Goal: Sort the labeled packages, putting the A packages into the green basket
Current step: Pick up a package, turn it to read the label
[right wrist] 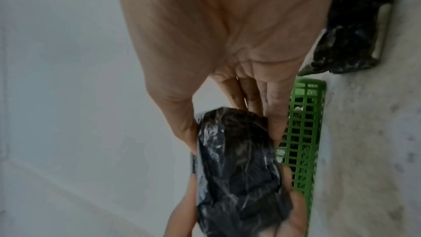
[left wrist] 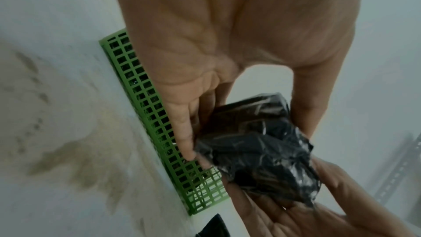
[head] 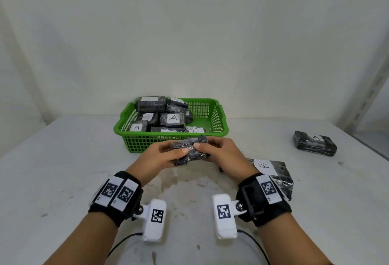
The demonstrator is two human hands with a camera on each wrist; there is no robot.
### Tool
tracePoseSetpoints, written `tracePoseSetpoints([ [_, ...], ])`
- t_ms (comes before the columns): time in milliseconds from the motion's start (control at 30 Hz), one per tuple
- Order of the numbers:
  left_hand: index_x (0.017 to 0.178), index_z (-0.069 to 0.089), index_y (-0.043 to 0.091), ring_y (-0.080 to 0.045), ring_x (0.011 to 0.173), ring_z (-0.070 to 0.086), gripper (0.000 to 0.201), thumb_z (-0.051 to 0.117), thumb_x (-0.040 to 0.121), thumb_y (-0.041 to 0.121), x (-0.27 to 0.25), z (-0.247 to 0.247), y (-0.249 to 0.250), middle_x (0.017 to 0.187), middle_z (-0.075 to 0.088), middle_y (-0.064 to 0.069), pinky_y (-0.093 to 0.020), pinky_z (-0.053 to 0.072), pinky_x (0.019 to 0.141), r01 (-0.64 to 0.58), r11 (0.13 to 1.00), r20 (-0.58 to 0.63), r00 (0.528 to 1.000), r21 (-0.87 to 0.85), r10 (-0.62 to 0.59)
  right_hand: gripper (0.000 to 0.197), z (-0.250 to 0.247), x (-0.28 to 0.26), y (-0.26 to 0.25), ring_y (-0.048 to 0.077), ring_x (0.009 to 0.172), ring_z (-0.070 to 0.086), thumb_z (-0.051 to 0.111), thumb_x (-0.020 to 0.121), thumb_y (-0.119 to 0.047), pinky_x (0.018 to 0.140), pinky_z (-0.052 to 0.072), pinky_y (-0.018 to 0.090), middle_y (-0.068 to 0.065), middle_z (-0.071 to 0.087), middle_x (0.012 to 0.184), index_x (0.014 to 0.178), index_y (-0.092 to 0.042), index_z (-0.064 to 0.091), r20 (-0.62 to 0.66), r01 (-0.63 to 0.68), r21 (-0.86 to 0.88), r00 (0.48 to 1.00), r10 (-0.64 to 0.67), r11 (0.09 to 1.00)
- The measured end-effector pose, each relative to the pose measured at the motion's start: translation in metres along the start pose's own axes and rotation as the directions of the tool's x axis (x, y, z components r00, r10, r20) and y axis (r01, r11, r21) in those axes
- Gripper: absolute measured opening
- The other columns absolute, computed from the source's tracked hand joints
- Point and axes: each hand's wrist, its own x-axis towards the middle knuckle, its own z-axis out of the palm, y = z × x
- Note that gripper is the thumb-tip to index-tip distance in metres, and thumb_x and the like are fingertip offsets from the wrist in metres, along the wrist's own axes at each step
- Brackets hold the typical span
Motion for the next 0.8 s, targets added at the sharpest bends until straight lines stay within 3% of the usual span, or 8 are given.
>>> tracePoseSetpoints([
  [100, 0.112, 0.07, -0.003, -0.037, 0.108, 0.069, 0.067, 0.083, 0.06, 0.037, 0.003, 0.0, -0.004, 0.111, 0.072, -0.021, -0.05, 0.054, 0.098, -0.025, 1.0, -0.047, 0.999, -0.008, 0.025, 0.037, 0.003, -0.002, 0.0, 0.033, 0.113, 0.073, 0.086, 0.083, -0.027, 0.105, 0.056, 0.047, 0.013, 0.079, 0.111, 0.111, -0.006, 0.076, -0.005, -0.017, 0.006, 1.0, 0.017, 1.0],
  [200, 0.116, 0.069, 0.002, -0.033, 0.106, 0.07, 0.065, 0.082, 0.06, 0.033, 0.003, -0.001, -0.008, 0.112, 0.073, -0.019, -0.046, 0.056, 0.095, -0.04, 0.999, -0.02, 0.999, -0.006, 0.04, 0.032, 0.003, -0.004, -0.001, 0.026, 0.108, 0.076, 0.088, 0.081, -0.024, 0.104, 0.057, 0.043, 0.008, 0.08, 0.111, 0.109, -0.016, 0.075, 0.032, -0.037, -0.022, 0.999, 0.038, 0.999],
  [333, 0.121, 0.065, 0.001, -0.03, 0.108, 0.07, 0.054, 0.078, 0.073, 0.021, -0.001, 0.004, -0.014, 0.116, 0.072, -0.017, -0.034, 0.058, 0.088, -0.02, 0.996, 0.063, 0.998, -0.087, 0.026, 0.06, 0.001, -0.004, 0.001, 0.022, 0.107, 0.077, 0.095, 0.068, -0.038, 0.104, 0.057, 0.046, 0.003, 0.081, 0.111, 0.119, -0.017, 0.074, -0.007, -0.018, -0.023, 1.0, 0.018, 1.0],
  [400, 0.117, 0.067, -0.001, -0.031, 0.108, 0.07, 0.054, 0.079, 0.071, 0.025, 0.0, 0.006, -0.015, 0.114, 0.072, -0.017, -0.037, 0.057, 0.09, -0.037, 0.995, 0.035, 0.999, -0.088, 0.04, 0.056, -0.002, -0.005, 0.003, 0.022, 0.107, 0.076, 0.094, 0.073, -0.03, 0.105, 0.056, 0.046, 0.004, 0.08, 0.113, 0.123, -0.015, 0.071, 0.004, -0.026, 0.012, 1.0, 0.026, 1.0],
  [500, 0.115, 0.068, 0.001, -0.032, 0.107, 0.07, 0.061, 0.08, 0.063, 0.032, 0.001, 0.005, -0.015, 0.113, 0.073, -0.016, -0.043, 0.055, 0.095, -0.062, 0.995, -0.012, 0.998, -0.08, 0.062, 0.066, -0.004, -0.006, 0.006, 0.026, 0.114, 0.074, 0.092, 0.069, -0.027, 0.106, 0.055, 0.043, 0.009, 0.078, 0.12, 0.128, -0.009, 0.068, 0.056, -0.044, 0.072, 0.998, 0.04, 0.996],
  [633, 0.119, 0.064, 0.001, -0.028, 0.106, 0.07, 0.052, 0.078, 0.072, 0.019, 0.0, 0.004, -0.014, 0.115, 0.073, -0.016, -0.033, 0.059, 0.086, -0.023, 0.988, 0.028, 0.999, -0.15, 0.028, 0.066, -0.009, -0.007, 0.006, 0.03, 0.112, 0.075, 0.088, 0.072, -0.015, 0.099, 0.059, 0.038, 0.014, 0.078, 0.117, 0.131, -0.002, 0.064, 0.048, -0.042, 0.115, 0.998, 0.037, 0.992],
  [700, 0.116, 0.067, 0.003, -0.03, 0.107, 0.07, 0.056, 0.082, 0.066, 0.024, 0.001, 0.004, -0.016, 0.114, 0.073, -0.015, -0.04, 0.057, 0.092, -0.036, 0.993, 0.015, 0.999, -0.11, 0.038, 0.067, -0.01, -0.007, 0.006, 0.029, 0.112, 0.075, 0.089, 0.07, -0.016, 0.097, 0.059, 0.037, 0.014, 0.078, 0.118, 0.131, -0.002, 0.065, 0.056, -0.048, 0.115, 0.998, 0.042, 0.992],
  [800, 0.114, 0.069, 0.009, -0.031, 0.109, 0.069, 0.062, 0.084, 0.058, 0.03, 0.002, 0.004, -0.017, 0.113, 0.074, -0.014, -0.048, 0.052, 0.1, -0.051, 0.997, 0.015, 0.999, -0.052, 0.051, 0.084, -0.009, -0.007, 0.009, 0.025, 0.112, 0.075, 0.093, 0.056, -0.032, 0.099, 0.059, 0.038, 0.01, 0.076, 0.123, 0.132, -0.011, 0.066, 0.043, -0.041, 0.069, 0.998, 0.038, 0.997],
])
